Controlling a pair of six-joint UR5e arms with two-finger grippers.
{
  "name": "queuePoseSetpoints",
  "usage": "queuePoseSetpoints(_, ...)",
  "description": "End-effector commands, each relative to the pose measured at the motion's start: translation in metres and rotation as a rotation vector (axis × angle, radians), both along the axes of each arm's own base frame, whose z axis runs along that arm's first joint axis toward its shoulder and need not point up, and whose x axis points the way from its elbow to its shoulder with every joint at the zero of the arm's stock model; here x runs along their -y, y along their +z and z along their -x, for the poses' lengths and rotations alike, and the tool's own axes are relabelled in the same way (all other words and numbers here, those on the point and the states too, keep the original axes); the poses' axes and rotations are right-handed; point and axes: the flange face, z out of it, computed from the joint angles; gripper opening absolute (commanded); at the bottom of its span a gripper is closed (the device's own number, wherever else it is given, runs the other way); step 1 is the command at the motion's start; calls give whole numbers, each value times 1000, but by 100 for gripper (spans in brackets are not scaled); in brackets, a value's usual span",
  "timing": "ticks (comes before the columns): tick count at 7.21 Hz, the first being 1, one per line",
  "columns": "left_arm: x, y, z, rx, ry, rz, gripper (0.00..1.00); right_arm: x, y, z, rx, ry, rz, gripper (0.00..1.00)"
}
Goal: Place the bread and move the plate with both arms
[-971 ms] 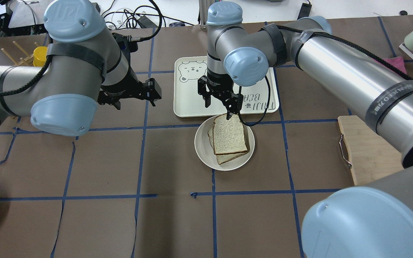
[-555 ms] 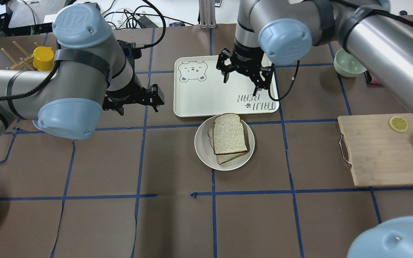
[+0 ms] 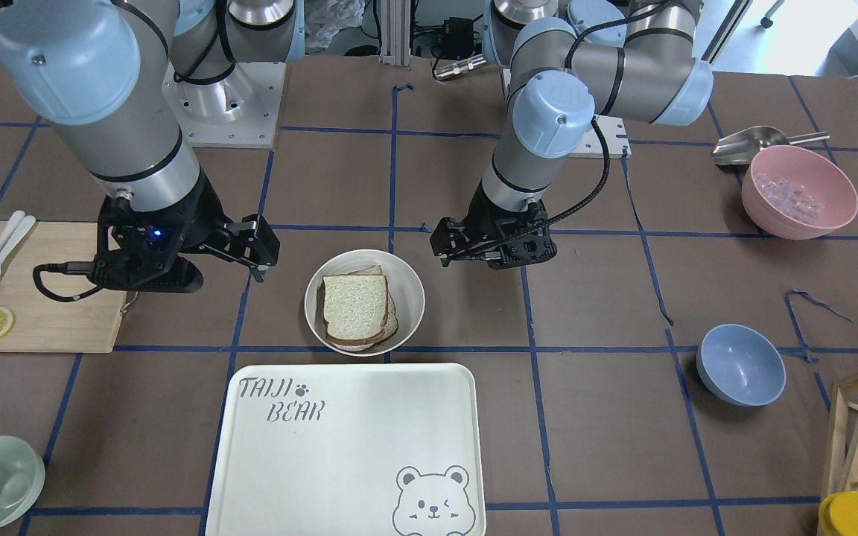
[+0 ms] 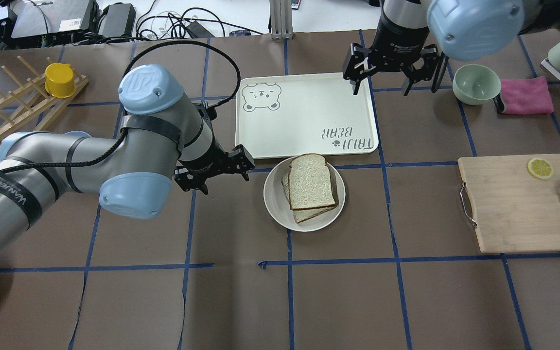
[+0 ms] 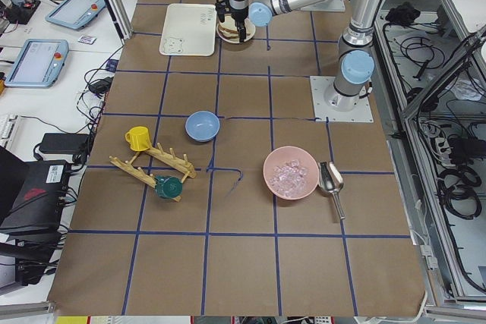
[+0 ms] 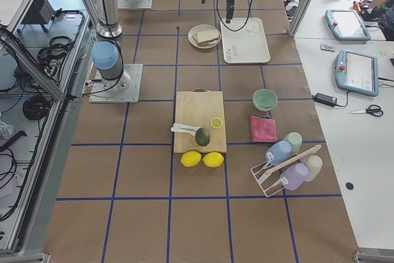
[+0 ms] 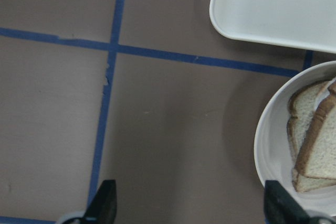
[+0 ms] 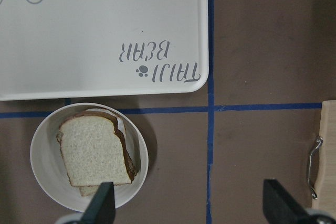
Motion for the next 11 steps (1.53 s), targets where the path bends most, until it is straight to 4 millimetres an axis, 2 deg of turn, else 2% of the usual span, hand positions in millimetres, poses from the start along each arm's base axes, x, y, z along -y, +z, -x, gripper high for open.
queuePoseSetpoints(1, -4, -46, 43, -9, 102, -29, 98, -25, 23, 8, -33, 31, -31, 100)
queuePoseSetpoints(2, -5, -64, 62, -12, 110, -15, 98, -24, 25, 19, -43, 16, -31, 100)
queuePoseSetpoints(4, -2, -81, 70, -14, 112, -10, 98, -26, 31, 29, -44, -4, -27, 100)
queuePoseSetpoints(6, -6, -101, 79, -3, 111, -30, 94, -35, 44, 42, -46, -25, -27, 100)
queuePoseSetpoints(7, -6, -97, 78, 1, 110, -20, 88, -38, 48, 43, -44, -25, -18, 100)
queuePoseSetpoints(8, -7, -97, 78, 2, 105, -19, 77, -39, 51, 42, -40, -4, -14, 100)
queuePoseSetpoints(9, -6, -95, 79, -2, 105, -16, 74, -42, 55, 43, -41, 14, -5, 100)
queuePoseSetpoints(10, -5, -88, 77, -8, 105, -5, 75, -43, 55, 42, -36, 28, -8, 100)
queuePoseSetpoints(11, -7, -89, 76, -3, 101, -8, 75, -42, 55, 43, -40, 43, -7, 100)
